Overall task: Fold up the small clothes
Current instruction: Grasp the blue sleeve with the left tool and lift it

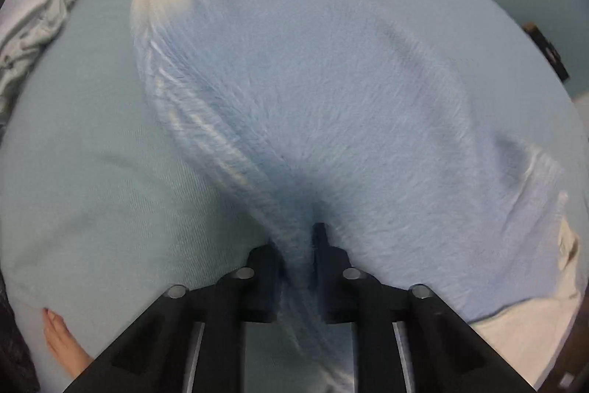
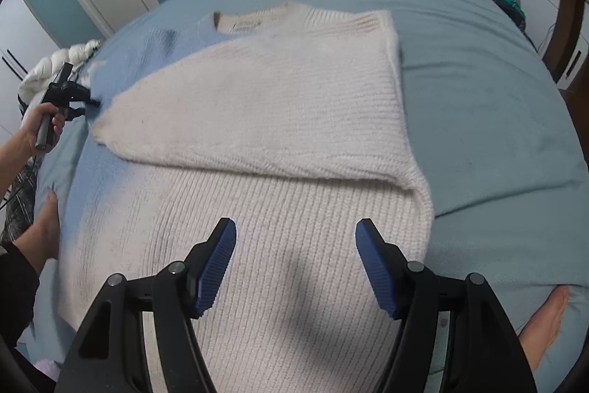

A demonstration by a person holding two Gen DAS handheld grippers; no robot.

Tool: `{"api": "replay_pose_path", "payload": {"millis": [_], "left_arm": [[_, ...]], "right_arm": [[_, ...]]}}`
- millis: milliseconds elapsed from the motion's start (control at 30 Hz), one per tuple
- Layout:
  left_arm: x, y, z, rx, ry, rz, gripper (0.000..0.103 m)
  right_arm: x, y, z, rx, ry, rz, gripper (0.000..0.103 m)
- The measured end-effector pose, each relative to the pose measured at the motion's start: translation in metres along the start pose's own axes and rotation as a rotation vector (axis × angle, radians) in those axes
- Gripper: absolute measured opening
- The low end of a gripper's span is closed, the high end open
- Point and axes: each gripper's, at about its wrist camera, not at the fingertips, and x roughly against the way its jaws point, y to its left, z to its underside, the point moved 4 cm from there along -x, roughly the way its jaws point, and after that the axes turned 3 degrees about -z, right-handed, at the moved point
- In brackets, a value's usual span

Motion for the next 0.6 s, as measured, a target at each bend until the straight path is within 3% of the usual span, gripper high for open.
{"api": "replay_pose_path", "payload": {"millis": [133, 267, 367, 400, 467, 500, 533, 600], "left_arm": [[0.038, 0.011, 0.002, 0.131, -0.066, 0.026, 0.011], [0.074, 0.023, 0.035, 0.212, -0.078, 0.027, 0.011], [0.067, 0.030, 0.050, 0.292, 0.035, 0.159, 0.013], [0.060, 0.037, 0.053, 0.332, 0.089, 0.227, 0.016], [0.049, 0.055, 0.052, 0.429, 0.146, 0.289, 0.023], [0.045, 0.069, 0.048, 0.485, 0.167, 0.304, 0.044], [0.045, 0.076, 0.043, 0.517, 0.168, 0.294, 0.080], [0.053, 0.099, 0.022, 0.550, 0.087, 0.216, 0.101]], "right_arm": [[-0.004, -0.006, 0.000, -0.038, -0.006, 0.010, 0.064], [0.003, -0.016, 0.000, -0.073, -0.023, 0.002, 0.064], [0.003, -0.017, -0.001, -0.086, -0.027, -0.010, 0.064], [0.001, -0.016, 0.000, -0.088, -0.022, -0.013, 0.064], [-0.003, -0.014, 0.000, -0.084, -0.004, -0.014, 0.064], [-0.004, -0.011, 0.000, -0.078, 0.002, -0.015, 0.064], [-0.005, -0.008, 0.000, -0.069, 0.005, -0.016, 0.064], [-0.007, 0.001, 0.001, -0.031, 0.004, -0.013, 0.064]]}}
